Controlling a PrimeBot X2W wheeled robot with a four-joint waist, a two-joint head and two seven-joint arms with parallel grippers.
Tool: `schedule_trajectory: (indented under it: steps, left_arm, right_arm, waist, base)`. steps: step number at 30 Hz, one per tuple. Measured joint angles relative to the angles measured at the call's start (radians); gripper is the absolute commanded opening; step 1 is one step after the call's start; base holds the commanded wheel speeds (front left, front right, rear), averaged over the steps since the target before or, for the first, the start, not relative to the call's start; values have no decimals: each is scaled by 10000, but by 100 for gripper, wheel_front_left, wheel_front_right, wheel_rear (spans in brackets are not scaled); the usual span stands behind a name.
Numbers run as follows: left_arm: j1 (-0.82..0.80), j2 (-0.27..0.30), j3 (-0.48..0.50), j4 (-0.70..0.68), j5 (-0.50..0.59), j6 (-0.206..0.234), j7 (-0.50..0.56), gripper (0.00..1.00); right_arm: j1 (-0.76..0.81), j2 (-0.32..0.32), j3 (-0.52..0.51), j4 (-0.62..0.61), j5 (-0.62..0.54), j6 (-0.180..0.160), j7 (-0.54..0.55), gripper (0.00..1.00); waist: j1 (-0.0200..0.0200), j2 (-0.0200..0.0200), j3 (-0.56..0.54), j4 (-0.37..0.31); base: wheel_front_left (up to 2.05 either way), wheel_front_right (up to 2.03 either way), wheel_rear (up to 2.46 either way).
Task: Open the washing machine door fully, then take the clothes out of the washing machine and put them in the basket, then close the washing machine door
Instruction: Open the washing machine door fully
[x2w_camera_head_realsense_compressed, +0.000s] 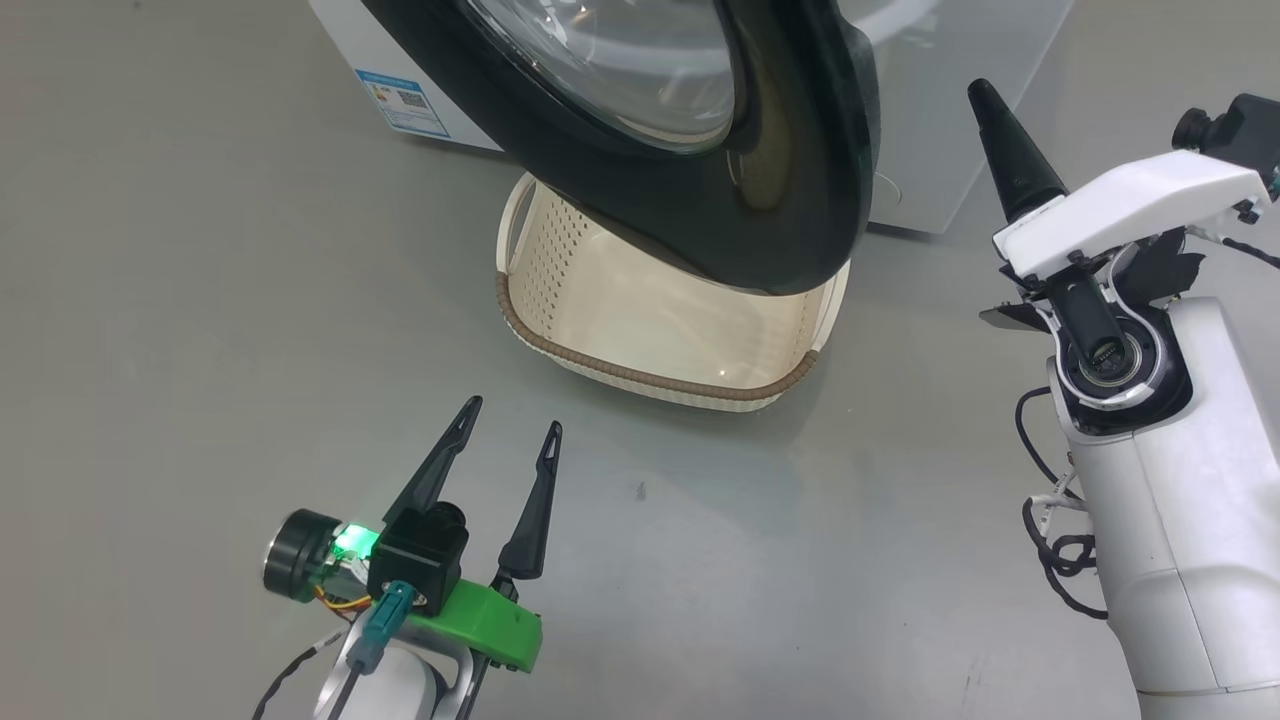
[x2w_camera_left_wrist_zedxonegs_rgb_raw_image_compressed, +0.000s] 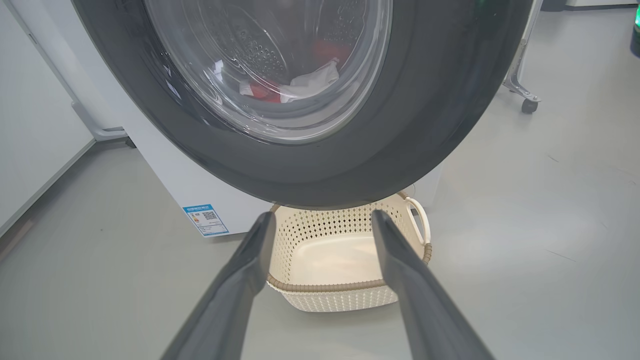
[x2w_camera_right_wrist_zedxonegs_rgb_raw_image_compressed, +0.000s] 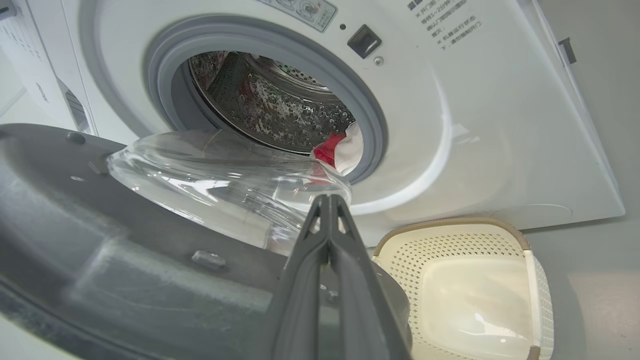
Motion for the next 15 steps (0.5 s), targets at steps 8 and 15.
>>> schedule_trajectory:
  steps: [8, 15]
  left_arm:
    - [-177, -15, -173, 19, -240, 12, 0, 100]
    - [-207, -21, -242, 27, -487, 81, 0, 100]
  right_arm:
    - [-514, 215, -272, 196, 1503, -167, 1135, 0]
    - [-709, 222, -270, 265, 2364, -270, 1998, 0]
  waist:
    - [0, 0, 219, 302]
    - [0, 0, 236, 383]
  base:
    - [0, 0, 0]
    - [0, 0, 0]
